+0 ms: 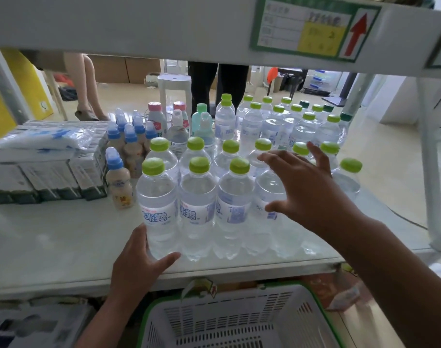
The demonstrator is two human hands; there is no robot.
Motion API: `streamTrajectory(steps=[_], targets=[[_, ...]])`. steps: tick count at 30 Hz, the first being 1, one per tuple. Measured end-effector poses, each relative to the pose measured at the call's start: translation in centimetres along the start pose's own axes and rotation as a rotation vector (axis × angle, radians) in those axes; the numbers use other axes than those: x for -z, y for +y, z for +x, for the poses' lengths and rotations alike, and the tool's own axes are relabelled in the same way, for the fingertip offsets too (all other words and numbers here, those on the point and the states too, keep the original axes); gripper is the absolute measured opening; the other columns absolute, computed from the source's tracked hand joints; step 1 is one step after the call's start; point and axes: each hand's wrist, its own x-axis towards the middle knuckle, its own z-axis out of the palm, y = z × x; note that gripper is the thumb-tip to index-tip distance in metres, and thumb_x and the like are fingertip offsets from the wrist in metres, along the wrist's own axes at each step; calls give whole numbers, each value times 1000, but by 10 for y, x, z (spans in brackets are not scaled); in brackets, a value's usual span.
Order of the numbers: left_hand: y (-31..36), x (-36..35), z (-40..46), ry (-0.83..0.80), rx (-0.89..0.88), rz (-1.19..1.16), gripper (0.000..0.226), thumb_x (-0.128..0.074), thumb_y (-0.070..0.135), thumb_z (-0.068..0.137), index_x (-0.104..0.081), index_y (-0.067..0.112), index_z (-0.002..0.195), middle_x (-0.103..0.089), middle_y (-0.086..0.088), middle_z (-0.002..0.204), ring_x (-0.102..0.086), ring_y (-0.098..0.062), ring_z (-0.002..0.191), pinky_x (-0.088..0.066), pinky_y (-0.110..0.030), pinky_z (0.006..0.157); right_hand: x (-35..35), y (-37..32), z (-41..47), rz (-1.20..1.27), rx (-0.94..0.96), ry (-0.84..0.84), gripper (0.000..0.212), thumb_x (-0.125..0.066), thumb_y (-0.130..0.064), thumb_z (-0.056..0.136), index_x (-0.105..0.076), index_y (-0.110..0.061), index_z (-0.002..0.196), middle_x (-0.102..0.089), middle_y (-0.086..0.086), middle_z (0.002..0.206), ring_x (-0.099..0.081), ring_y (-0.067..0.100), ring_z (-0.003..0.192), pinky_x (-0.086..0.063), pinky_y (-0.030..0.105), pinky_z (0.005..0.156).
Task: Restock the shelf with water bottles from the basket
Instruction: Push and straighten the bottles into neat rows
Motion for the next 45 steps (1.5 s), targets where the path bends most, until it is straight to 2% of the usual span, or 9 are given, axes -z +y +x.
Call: streamTrajectory(steps=[7, 11, 14, 23, 28, 36, 38, 41, 45], targets=[[1, -1, 0, 7, 21, -1, 60, -85, 46, 56, -35, 26, 81, -49, 5, 72, -47, -14, 63, -34, -29, 53, -4, 2, 0, 21, 26, 32, 95, -85, -41, 59, -38, -29, 140, -47, -12, 139, -44, 12, 132, 3, 38, 118], [3, -1, 1, 5, 47, 6, 60, -86, 45, 56, -35, 23, 78, -49, 2, 71, -48, -17, 63, -35, -31, 53, 7, 17, -4, 53, -6, -4, 101, -76, -62, 60, -25, -35, 144, -34, -12, 148, -29, 9, 140, 7, 41, 118], [2, -2, 1, 4, 80, -1, 61, -88, 41, 56, -33, 23, 75, -50, -2, 71, -50, -21, 64, -39, -36, 56, 16, 39, -13, 38, -63, -25, 103, -77, -61, 59, -26, -34, 144, -31, -10, 150, -23, 12, 144, 5, 44, 118], [2, -4, 3, -27, 85, -47, 58, -86, 42, 57, -37, 23, 80, -53, 1, 84, -53, -22, 75, -40, -38, 64, 0, 56, -26, 101, -100, 18, 87, -83, -45, 60, -43, -29, 136, -48, -13, 140, -46, 10, 130, 0, 42, 118], [4, -2, 3, -35, 92, -78, 69, -73, 69, 42, -38, 24, 82, -55, -1, 83, -55, -25, 74, -43, -41, 65, -5, 56, -26, 121, -101, 53, 85, -82, -47, 60, -44, -28, 134, -49, -12, 138, -50, 10, 127, -2, 39, 118], [-1, -2, 6, -60, 75, -172, 80, -72, 67, 33, -45, 21, 93, -62, -1, 99, -62, -24, 88, -51, -46, 77, 19, 87, -37, 273, -142, 11, 94, -66, -73, 62, -31, -39, 142, -30, -13, 152, -22, 10, 141, -12, 37, 115], [0, -3, 6, -75, 66, -193, 79, -75, 63, 33, -46, 20, 92, -62, -2, 99, -62, -24, 86, -51, -43, 75, 19, 99, -44, 263, -174, 9, 95, -67, -73, 61, -32, -38, 143, -30, -13, 152, -22, 10, 141, -13, 34, 112], [-1, -4, 8, -96, 53, -215, 73, -81, 50, 37, -47, 17, 92, -62, -6, 100, -61, -24, 86, -48, -21, 70, 9, 109, -52, 239, -213, -31, 97, -72, -64, 62, -29, -37, 144, -28, -12, 152, -25, 11, 139, -16, 32, 107], [-7, -5, 11, -124, 69, -272, 79, -73, 62, 33, -48, 18, 93, -63, -6, 101, -63, -16, 83, -45, -7, 67, -3, 110, -53, 284, -235, 21, 88, -81, -40, 67, -35, -31, 141, -36, -11, 144, -44, 9, 125, -35, 42, 105]])
